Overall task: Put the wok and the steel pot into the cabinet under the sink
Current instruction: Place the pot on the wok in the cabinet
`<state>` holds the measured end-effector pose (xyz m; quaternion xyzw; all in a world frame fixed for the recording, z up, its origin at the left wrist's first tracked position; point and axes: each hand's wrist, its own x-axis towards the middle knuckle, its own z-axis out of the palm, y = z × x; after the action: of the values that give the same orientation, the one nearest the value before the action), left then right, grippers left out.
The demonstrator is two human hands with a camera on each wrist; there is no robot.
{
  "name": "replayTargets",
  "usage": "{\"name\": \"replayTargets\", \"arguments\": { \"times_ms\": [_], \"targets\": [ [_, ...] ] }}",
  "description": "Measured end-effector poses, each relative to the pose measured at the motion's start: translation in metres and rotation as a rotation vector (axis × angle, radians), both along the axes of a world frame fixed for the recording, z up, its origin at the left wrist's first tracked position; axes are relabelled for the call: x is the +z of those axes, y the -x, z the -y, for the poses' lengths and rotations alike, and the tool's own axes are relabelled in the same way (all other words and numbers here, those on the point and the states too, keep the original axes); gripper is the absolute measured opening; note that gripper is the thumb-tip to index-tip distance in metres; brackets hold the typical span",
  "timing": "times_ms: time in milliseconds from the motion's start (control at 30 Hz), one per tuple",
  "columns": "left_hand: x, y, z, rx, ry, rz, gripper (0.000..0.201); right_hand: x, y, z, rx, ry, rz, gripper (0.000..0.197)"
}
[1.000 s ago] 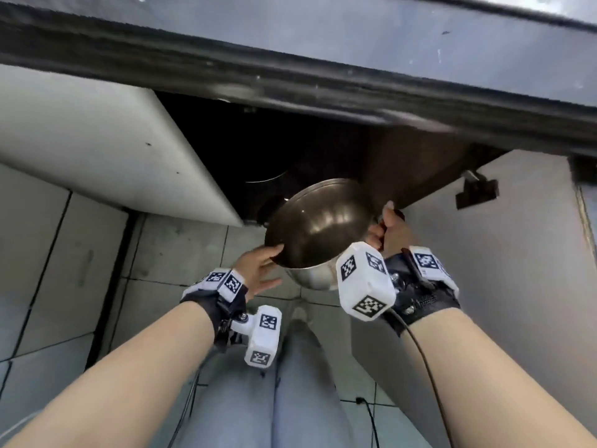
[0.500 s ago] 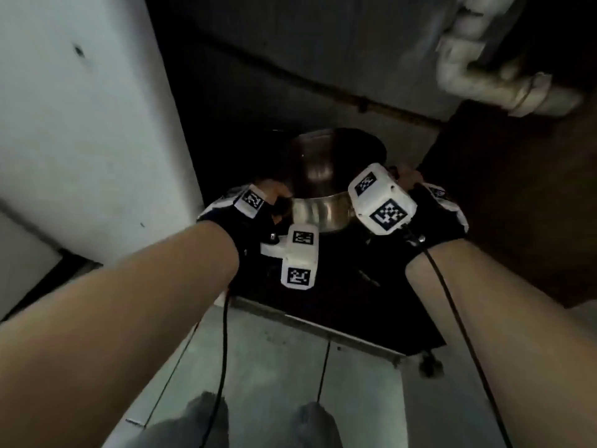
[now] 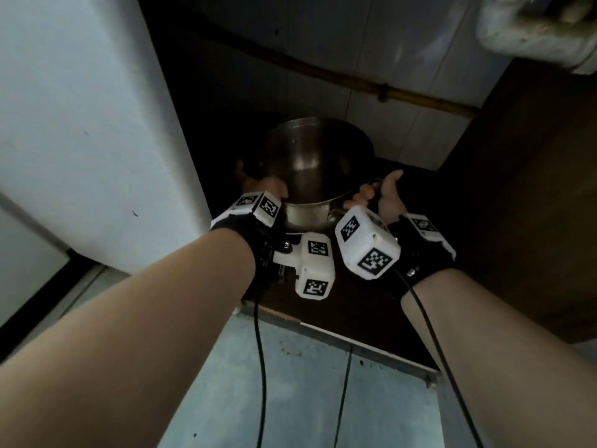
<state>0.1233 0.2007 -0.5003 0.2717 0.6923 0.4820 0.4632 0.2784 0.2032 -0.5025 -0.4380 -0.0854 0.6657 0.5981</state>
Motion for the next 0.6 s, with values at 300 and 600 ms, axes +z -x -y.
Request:
{"name": "replayTargets", "arguments": {
  "times_ms": [300, 600],
  "targets": [
    [-0.056, -0.015, -0.001, -0.07, -0.023, -0.231, 0.053, -0.038, 0.034, -0.024, 0.11, -0.054, 0.017, 0.041],
    [-0.076, -0.01, 0.008, -0.406, -0.055, -0.723, 0.049, -0.043, 0.016, -0.025, 0.259, 0.162, 0.426, 0.024]
  ]
}}
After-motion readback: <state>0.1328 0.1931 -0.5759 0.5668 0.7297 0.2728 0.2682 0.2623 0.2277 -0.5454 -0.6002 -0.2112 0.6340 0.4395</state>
